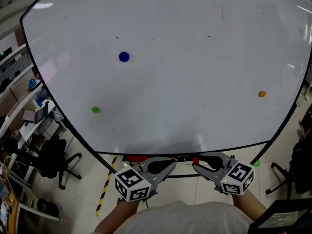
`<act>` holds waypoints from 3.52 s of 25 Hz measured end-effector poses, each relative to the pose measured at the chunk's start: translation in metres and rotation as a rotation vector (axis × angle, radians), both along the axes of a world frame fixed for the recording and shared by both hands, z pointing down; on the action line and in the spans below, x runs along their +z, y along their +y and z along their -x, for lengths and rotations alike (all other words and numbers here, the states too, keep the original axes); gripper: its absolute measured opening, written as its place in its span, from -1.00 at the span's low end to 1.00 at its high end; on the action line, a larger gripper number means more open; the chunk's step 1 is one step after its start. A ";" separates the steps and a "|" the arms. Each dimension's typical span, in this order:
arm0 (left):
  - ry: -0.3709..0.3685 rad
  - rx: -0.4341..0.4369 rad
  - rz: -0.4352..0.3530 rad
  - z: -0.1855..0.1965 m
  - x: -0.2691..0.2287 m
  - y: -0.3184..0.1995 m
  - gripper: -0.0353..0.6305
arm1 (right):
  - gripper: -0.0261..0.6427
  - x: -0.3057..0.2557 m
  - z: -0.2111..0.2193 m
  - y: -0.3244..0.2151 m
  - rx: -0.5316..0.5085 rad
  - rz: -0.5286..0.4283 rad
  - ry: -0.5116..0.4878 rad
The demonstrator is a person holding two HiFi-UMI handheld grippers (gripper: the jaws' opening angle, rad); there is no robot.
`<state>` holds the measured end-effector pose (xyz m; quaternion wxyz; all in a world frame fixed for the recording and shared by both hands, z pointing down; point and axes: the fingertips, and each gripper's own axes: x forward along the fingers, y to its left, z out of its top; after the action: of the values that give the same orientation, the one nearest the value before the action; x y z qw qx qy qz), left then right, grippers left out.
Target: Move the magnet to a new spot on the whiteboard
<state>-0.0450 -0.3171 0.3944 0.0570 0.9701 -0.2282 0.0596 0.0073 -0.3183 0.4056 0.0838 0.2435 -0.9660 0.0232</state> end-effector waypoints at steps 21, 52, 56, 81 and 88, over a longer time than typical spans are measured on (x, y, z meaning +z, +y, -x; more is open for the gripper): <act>-0.034 0.000 -0.021 -0.026 0.004 0.004 -0.95 | -0.55 -0.002 -0.020 -0.001 0.009 -0.001 -0.030; -0.009 0.026 0.005 -0.023 0.002 -0.002 -0.95 | -0.55 -0.042 -0.001 -0.025 0.081 -0.377 0.256; -0.011 0.024 0.010 -0.020 0.004 -0.003 -0.95 | -0.55 -0.069 0.000 -0.048 0.135 -0.522 0.354; -0.013 -0.004 0.030 0.000 0.013 -0.013 -0.95 | -0.57 -0.134 -0.006 -0.146 0.572 -0.960 0.690; -0.010 0.000 0.030 0.002 0.013 -0.014 -0.95 | -0.57 -0.134 -0.004 -0.146 0.580 -0.941 0.668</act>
<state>-0.0473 -0.3310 0.4073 0.0705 0.9688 -0.2276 0.0678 0.0115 -0.4646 0.2718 0.2547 0.4996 -0.6897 -0.4581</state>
